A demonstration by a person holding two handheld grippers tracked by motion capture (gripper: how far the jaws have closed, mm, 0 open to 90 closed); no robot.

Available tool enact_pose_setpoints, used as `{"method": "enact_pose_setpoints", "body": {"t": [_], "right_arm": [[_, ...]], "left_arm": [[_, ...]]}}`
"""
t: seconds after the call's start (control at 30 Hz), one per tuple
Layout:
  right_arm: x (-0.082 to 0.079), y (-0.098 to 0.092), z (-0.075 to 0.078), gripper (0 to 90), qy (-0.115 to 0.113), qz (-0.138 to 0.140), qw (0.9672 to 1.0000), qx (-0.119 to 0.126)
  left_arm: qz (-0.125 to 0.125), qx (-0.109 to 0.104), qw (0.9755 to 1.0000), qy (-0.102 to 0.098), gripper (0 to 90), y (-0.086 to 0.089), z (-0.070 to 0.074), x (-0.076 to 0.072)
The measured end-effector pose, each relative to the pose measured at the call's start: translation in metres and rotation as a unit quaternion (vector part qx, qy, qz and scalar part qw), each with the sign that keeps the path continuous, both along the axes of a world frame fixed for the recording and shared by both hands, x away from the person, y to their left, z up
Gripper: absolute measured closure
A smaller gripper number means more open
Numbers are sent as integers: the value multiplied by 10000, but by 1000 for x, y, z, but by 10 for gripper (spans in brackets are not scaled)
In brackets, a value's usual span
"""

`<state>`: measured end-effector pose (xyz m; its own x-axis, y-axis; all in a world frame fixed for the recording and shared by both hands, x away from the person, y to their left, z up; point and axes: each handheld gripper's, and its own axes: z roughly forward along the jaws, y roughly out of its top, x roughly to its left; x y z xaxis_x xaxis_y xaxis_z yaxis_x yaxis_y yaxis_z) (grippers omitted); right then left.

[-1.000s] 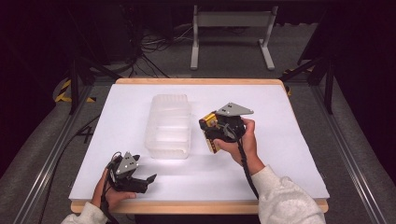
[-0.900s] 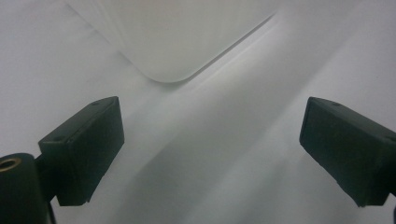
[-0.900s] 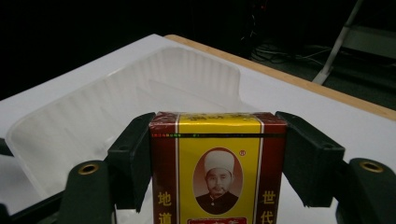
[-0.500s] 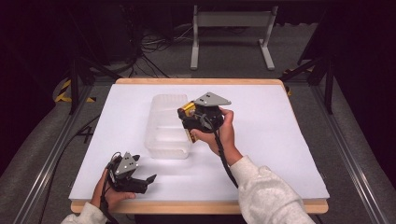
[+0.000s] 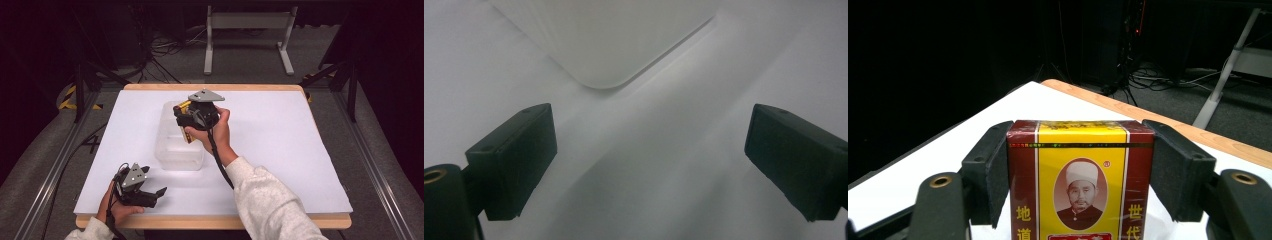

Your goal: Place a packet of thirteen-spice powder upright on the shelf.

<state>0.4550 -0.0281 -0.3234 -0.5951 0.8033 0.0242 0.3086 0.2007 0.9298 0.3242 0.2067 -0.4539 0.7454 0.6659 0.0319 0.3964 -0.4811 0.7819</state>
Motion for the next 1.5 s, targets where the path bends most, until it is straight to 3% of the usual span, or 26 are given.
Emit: {"method": "enact_pose_setpoints", "body": {"t": [0.3, 0.4, 0.57, 0.83, 0.97, 1.5], "right_arm": [[21, 14, -18, 326, 131, -184, 9997, -31], [24, 16, -22, 326, 82, -265, 9996, -19], [25, 14, -26, 326, 7, -396, 9992, 64], [27, 5, -30, 326, 81, -480, 9983, 309], [19, 6, -38, 325, 11, -330, 9993, 165], [-3, 1, -57, 317, 171, 74, 9992, -361]], "left_arm": [[-13, -30, 10000, 8, 72, 2, 0, 0], [-8, -32, 10000, 16, 72, 2, 0, -1], [12, -42, 10000, 21, 73, 2, 0, -1], [3, -24, 10000, 20, 73, 1, -1, -1], [9, -11, 10000, 20, 73, 1, -1, -1], [31, 55, 10000, 25, 73, 0, -1, 0]]}}
